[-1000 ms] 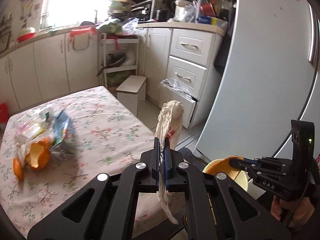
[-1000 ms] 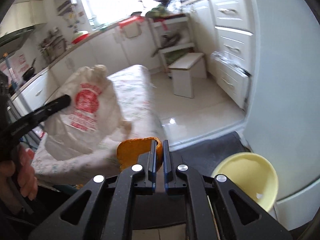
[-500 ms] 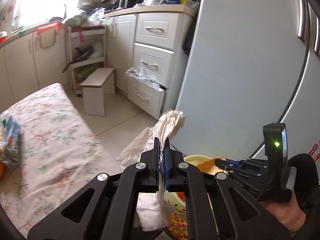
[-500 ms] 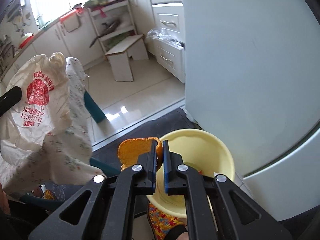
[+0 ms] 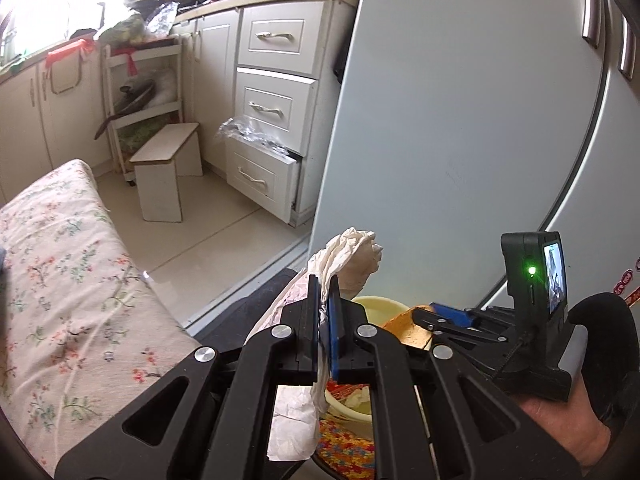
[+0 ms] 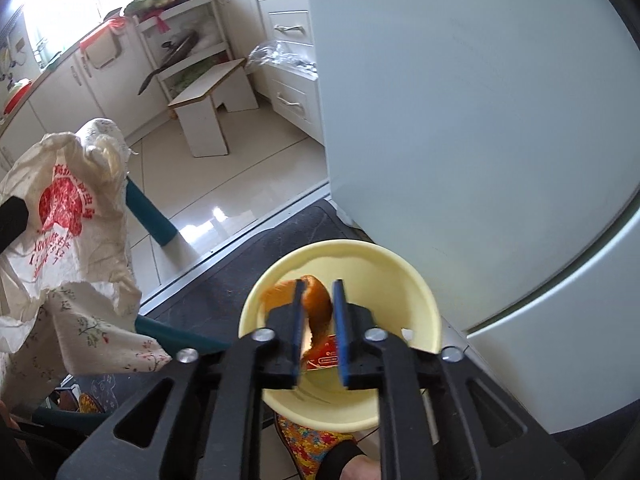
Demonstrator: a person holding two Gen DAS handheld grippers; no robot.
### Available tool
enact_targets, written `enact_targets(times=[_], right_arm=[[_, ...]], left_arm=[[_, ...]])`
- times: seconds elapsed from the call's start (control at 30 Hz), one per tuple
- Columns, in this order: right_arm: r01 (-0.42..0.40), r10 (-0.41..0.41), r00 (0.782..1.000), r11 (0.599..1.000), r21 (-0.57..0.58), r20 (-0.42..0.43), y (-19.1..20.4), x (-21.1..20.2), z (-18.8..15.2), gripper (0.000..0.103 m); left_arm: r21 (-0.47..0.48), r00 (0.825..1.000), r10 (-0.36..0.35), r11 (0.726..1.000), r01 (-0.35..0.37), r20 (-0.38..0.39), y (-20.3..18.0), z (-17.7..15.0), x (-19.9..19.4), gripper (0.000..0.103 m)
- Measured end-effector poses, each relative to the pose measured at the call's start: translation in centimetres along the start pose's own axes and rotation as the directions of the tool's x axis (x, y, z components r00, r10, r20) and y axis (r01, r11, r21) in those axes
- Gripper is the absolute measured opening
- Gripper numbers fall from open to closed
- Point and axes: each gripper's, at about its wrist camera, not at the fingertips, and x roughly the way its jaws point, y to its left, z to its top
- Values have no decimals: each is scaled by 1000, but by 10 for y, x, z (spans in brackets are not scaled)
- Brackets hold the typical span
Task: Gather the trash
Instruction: 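Open the right gripper over the bin while the left gripper drops the bag, then move both open grippers back to the table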
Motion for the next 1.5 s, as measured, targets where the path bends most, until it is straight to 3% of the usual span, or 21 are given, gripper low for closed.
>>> enact_targets(times=[0.03, 0.17, 0.33, 0.43, 0.5, 0.53, 0.57, 0.6, 0.83, 1.0, 1.13, 1.33, 1.5], right_arm=[[6, -6, 1000, 1000, 6, 8, -2, -2, 0, 35], [-16, 15, 1000, 999, 42, 24, -7, -11, 1, 40], [-81, 74, 990, 995, 54, 118, -11, -54, 1, 50], [-95, 89, 982, 995, 29, 169, -13, -76, -7, 56], [-108, 102, 980, 994, 29, 171, -15, -80, -11, 57], [-119, 112, 979, 992, 34, 168, -17, -78, -12, 57], [-127, 119, 979, 991, 37, 165, -17, -77, -12, 57], [-133, 126, 978, 991, 31, 166, -16, -76, -12, 57], [-191, 195, 959, 981, -38, 205, 7, -86, -17, 60], [-239, 262, 938, 963, -123, 227, 35, -94, -21, 63], [-269, 318, 921, 937, -223, 224, 66, -101, -30, 69], [-284, 374, 901, 891, -353, 219, 108, -109, -40, 76], [-288, 415, 887, 840, -461, 203, 147, -119, -55, 78]], left_arm=[[-3, 1000, -7, 1000, 7, -6, 0, 0, 3, 4], [-35, 998, -42, 999, 41, -36, 0, -2, 18, 4], [-49, 991, -92, 995, 88, -96, -9, -5, 44, 4], [-50, 973, -145, 989, 139, -180, -18, -7, 68, 4], [-42, 960, -147, 989, 141, -238, -22, -8, 81, 16], [-36, 959, -133, 991, 128, -250, -24, -9, 84, 23], [-33, 961, -118, 993, 114, -249, -24, -9, 83, 39], [-34, 966, -102, 995, 97, -237, -23, -9, 78, 49], [-35, 987, 8, 999, -14, -162, -5, -11, 22, 63], [-47, 986, 134, 989, -140, -99, 15, -16, -32, 75], [-62, 968, 251, 966, -252, -34, 33, -27, -84, 85], [-200, 908, 417, 894, -400, 48, 77, -53, -162, 91], [-387, 856, 516, 797, -465, 34, 128, -79, -206, 92]])
